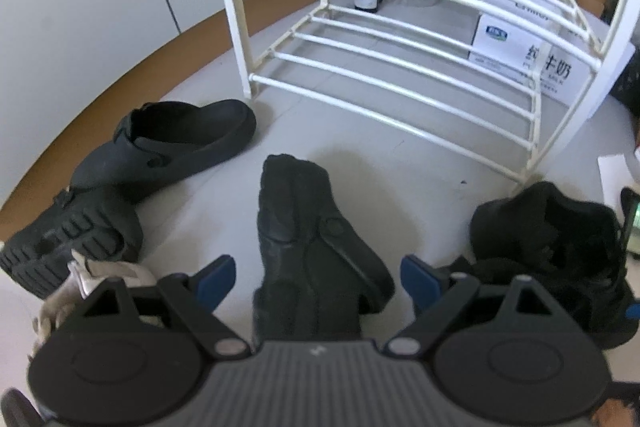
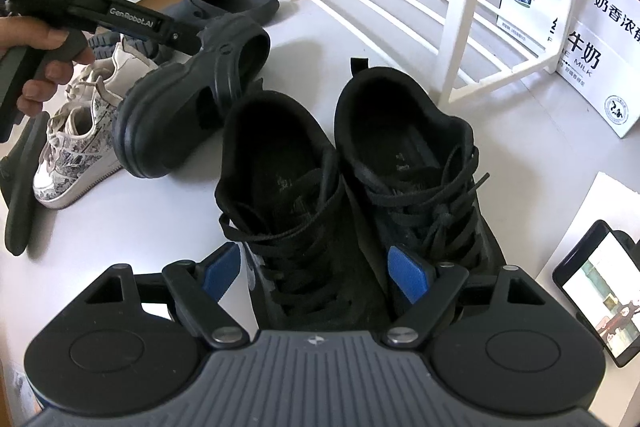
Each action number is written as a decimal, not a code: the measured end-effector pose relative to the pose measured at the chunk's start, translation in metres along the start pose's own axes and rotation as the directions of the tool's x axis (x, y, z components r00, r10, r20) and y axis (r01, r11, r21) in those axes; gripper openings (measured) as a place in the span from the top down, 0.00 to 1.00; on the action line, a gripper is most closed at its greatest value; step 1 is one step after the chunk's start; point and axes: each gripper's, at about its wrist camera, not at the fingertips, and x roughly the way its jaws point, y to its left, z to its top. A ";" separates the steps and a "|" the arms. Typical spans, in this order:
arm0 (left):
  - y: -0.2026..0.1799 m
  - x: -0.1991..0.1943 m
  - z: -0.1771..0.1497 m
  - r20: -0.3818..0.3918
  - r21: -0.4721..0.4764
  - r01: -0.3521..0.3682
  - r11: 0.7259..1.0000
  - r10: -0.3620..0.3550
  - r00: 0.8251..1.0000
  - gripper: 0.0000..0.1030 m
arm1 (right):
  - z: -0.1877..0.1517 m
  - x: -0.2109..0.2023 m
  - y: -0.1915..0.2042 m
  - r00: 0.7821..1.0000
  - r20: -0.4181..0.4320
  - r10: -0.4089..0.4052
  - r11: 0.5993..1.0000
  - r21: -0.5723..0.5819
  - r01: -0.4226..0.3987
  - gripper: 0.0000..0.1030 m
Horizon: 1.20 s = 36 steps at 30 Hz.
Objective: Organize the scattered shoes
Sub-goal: 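Move the left tool over the black clog by the white sneakers, then lower the left tool onto the black clog's heel and close it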
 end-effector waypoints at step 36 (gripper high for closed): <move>-0.005 0.067 0.002 -0.196 0.260 0.110 0.959 -0.059 0.979 0.15 | 0.005 0.006 -0.011 1.000 -0.007 -0.008 0.999 0.034 0.009 0.17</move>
